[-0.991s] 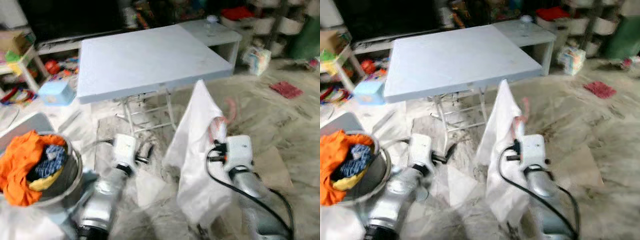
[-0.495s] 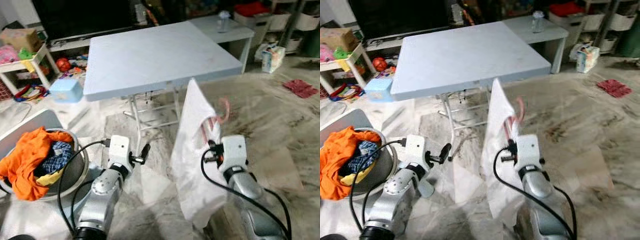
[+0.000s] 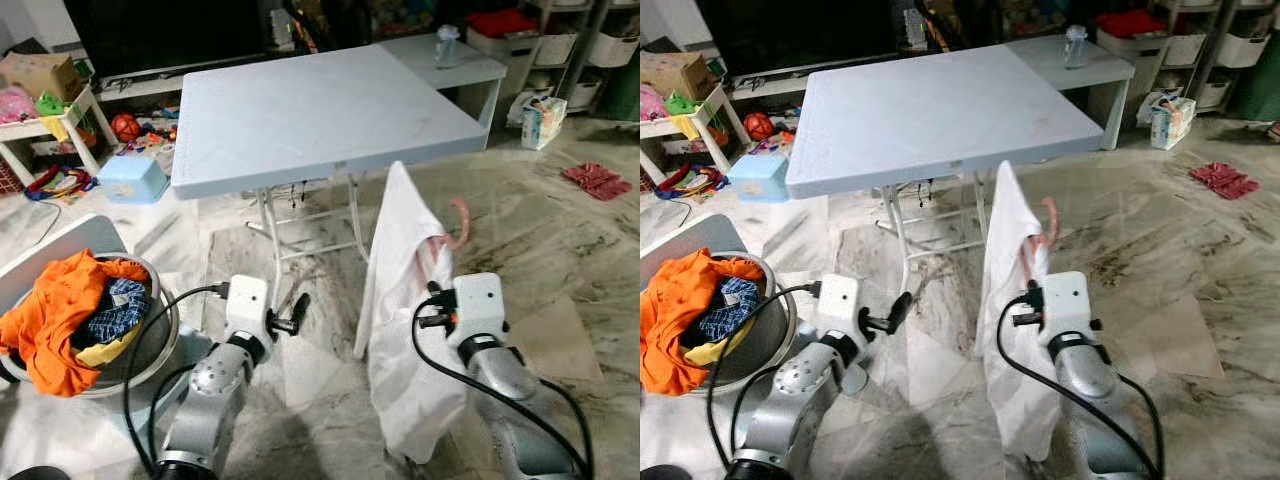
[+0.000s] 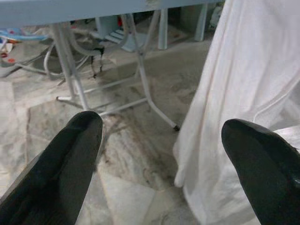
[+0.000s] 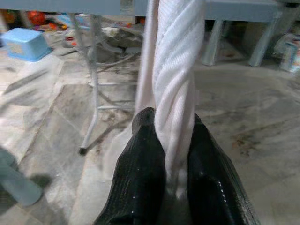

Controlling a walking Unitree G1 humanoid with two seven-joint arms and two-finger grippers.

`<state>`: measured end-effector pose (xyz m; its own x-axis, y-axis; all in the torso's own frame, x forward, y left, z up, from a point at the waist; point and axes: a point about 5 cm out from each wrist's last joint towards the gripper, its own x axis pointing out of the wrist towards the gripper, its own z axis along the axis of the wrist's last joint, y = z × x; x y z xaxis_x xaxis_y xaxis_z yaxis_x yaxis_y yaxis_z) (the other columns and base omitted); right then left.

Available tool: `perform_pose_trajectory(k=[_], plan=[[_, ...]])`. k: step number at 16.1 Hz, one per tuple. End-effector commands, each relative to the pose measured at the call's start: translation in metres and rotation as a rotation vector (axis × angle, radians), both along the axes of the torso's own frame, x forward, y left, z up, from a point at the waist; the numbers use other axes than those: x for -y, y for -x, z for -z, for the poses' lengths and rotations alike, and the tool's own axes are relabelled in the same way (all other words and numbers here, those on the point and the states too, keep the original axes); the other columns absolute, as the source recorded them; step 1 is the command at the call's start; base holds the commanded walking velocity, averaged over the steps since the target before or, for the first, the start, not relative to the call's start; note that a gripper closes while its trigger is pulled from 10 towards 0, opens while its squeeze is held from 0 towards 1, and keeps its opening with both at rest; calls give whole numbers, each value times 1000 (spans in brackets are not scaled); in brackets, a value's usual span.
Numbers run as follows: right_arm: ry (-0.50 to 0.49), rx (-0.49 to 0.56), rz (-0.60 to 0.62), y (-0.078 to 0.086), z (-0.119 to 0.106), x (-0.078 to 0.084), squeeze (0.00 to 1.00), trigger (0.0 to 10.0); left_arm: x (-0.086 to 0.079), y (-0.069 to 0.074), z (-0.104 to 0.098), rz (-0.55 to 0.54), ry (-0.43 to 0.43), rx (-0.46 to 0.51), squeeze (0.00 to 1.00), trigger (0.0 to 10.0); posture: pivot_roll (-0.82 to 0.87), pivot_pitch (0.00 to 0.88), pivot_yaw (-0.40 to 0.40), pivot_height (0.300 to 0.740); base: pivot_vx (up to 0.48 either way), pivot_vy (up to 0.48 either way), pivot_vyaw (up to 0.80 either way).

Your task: Hang hanger

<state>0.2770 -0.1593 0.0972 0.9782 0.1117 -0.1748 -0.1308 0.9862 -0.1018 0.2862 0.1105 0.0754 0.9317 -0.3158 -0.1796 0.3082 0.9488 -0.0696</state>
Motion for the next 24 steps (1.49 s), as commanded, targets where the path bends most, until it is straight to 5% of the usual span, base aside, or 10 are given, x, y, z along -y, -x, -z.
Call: perform_pose_trajectory(k=[1, 11, 20, 22, 24], plan=[[2, 60, -21, -3, -13, -1, 0, 10000, -1, -1, -1, -11, 4, 7, 0, 10000, 13, 35, 19, 740, 0, -251, 0], [7, 68, -33, -5, -18, 2, 0, 10000, 2, 6, 7, -20, 13, -18, 0, 10000, 4, 33, -3, 740, 0, -302, 0], [-22, 58, -60, -6, -19, -2, 0, 10000, 1, 2, 5, -22, 30, -5, 0, 10000, 8, 25, 4, 740, 0, 0, 0], [-211, 9, -197, 0, -29, -20, 0, 10000, -3, -1, 7, -24, -10, -10, 0, 10000, 11, 21, 15, 740, 0, 0, 0], [-259, -1, -402, 13, -47, -39, 0, 10000, -7, -5, 7, -31, -25, -7, 0, 10000, 3, 21, 17, 740, 0, 0, 0]])
